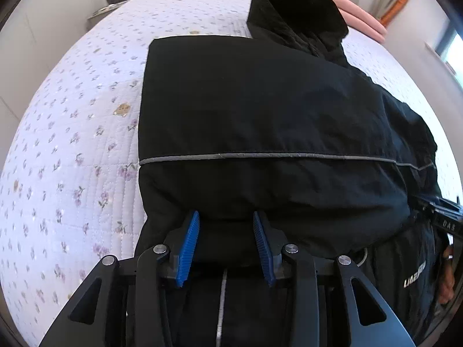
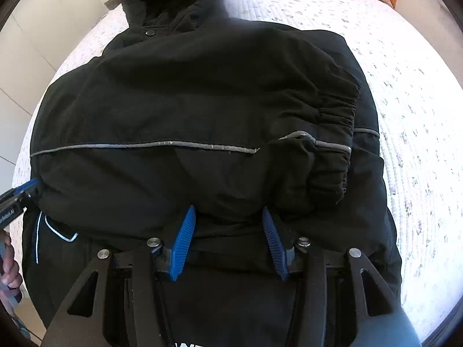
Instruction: Fold large clothes
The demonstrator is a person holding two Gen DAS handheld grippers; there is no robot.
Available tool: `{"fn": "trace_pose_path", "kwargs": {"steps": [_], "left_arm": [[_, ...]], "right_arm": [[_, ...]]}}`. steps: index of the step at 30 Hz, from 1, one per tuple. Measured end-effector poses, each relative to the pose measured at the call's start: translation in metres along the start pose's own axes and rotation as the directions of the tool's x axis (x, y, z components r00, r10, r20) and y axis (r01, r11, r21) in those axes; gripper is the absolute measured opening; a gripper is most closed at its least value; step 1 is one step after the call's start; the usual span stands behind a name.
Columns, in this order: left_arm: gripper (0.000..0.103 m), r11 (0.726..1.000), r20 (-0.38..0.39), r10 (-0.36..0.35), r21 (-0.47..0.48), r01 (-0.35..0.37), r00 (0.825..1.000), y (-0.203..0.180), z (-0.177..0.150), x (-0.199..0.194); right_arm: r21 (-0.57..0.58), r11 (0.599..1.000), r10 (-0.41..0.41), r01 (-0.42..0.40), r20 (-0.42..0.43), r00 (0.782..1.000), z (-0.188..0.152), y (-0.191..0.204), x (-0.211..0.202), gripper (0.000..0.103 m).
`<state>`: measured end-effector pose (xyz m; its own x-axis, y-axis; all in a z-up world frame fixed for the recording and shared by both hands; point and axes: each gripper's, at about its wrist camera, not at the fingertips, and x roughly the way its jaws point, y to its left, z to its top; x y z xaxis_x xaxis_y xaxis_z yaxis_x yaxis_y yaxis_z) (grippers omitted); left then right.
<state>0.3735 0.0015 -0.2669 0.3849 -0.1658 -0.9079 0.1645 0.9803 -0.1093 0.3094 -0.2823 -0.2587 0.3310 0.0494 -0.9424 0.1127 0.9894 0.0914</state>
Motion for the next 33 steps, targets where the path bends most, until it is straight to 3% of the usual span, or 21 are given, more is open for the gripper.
{"fn": "trace_pose_path", "kwargs": {"steps": [6,12,16,20,26,31,33], "left_arm": [[0.04,0.999,0.067,-0.051,0.018,0.05,0.996,0.007,-0.012,-0.004],[0.043,0.997,0.128,-0.08,0.03,0.077,0.989,0.01,-0.024,-0.014],[0.046,0.997,0.122,-0.069,0.036,0.065,0.99,0.009,-0.026,-0.034],[0.047,0.992,0.083,-0.124,0.041,0.121,0.989,0.007,-0.014,-0.061],[0.052,0.988,0.078,-0.125,0.1,0.117,0.989,0.003,0.026,-0.107],[0.054,0.985,0.107,-0.147,0.105,0.136,0.983,0.006,0.076,-0.119],[0.062,0.986,0.123,-0.149,0.094,0.137,0.981,0.003,0.097,-0.115]], "right_arm": [[-0.05,0.999,0.018,-0.017,0.015,1.0,-0.005,0.002,-0.004,0.053],[-0.12,0.992,0.036,-0.025,0.09,0.995,-0.029,0.004,-0.013,0.055],[-0.1,0.993,0.069,-0.059,0.106,0.992,-0.039,0.0,-0.025,0.056],[-0.073,0.994,0.082,-0.078,0.056,0.995,-0.035,-0.002,-0.046,0.057],[0.03,0.993,0.114,-0.114,0.019,0.993,0.0,-0.006,-0.093,0.057],[0.099,0.987,0.12,-0.127,0.066,0.99,0.057,-0.003,-0.12,0.06],[0.12,0.983,0.129,-0.14,0.094,0.987,0.082,-0.002,-0.12,0.064]]}}
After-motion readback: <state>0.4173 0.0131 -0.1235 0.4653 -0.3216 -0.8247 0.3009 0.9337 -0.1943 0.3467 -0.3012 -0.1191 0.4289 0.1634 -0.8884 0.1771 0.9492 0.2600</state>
